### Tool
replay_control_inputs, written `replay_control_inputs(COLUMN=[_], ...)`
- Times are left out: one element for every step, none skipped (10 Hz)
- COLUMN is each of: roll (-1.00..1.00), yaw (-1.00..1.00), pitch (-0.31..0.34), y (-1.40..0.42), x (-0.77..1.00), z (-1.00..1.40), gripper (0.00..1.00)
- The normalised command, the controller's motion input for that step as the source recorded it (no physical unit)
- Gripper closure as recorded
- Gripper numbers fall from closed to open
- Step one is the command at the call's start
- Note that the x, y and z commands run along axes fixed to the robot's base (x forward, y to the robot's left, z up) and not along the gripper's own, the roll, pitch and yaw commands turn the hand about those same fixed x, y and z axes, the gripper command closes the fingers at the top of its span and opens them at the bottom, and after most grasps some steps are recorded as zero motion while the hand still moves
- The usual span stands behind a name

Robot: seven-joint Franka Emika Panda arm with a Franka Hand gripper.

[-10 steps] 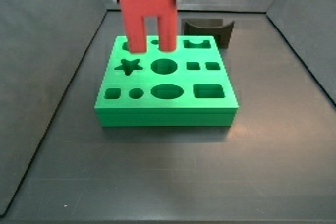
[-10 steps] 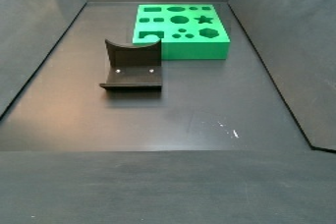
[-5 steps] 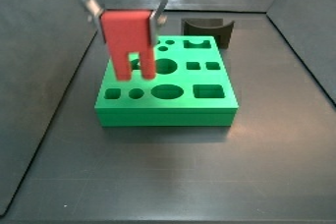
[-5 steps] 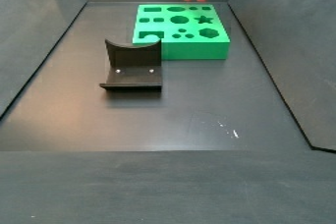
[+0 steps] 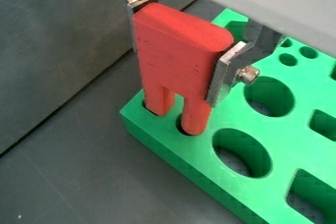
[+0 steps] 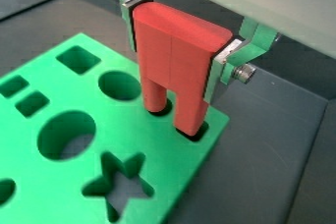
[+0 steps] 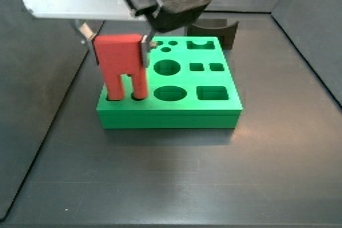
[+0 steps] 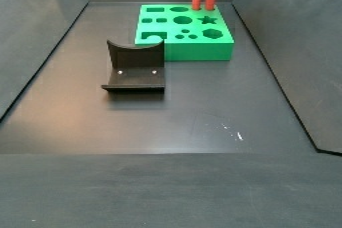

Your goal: Insert the square-circle object.

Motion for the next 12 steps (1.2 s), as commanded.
replay_control_inputs(roll=[0.06, 0.0, 0.0, 0.04, 0.14, 0.12, 0.13, 0.13, 0.15, 0.19, 0.31, 0.43], yaw=[0.0, -0.08, -0.27, -0.33, -0.28, -0.14, -0.14, -0.11, 0.0, 0.03, 0.05, 0.02], pitch=[-0.016, -0.009, -0.007, 0.0, 0.0, 0.023, 0.02, 0.03, 0.006, 0.0, 0.023, 0.094], y=[0.0, -0.15, -0.17, -0.14, -0.17, -0.19, -0.23, -0.2, -0.14, -0.17, -0.22, -0.26], x=[-0.32, -0.29, -0.16, 0.08, 0.25, 0.51, 0.59, 0.53, 0.23, 0.17, 0.23, 0.28], z=[-0.26, -0.31, -0.4, -0.47, -0.54, -0.61, -0.59, -0.51, -0.44, -0.52, -0.52, -0.4], gripper=[1.0, 1.0, 1.0, 1.0, 1.0, 1.0, 1.0, 1.0, 1.0, 1.0, 1.0, 1.0])
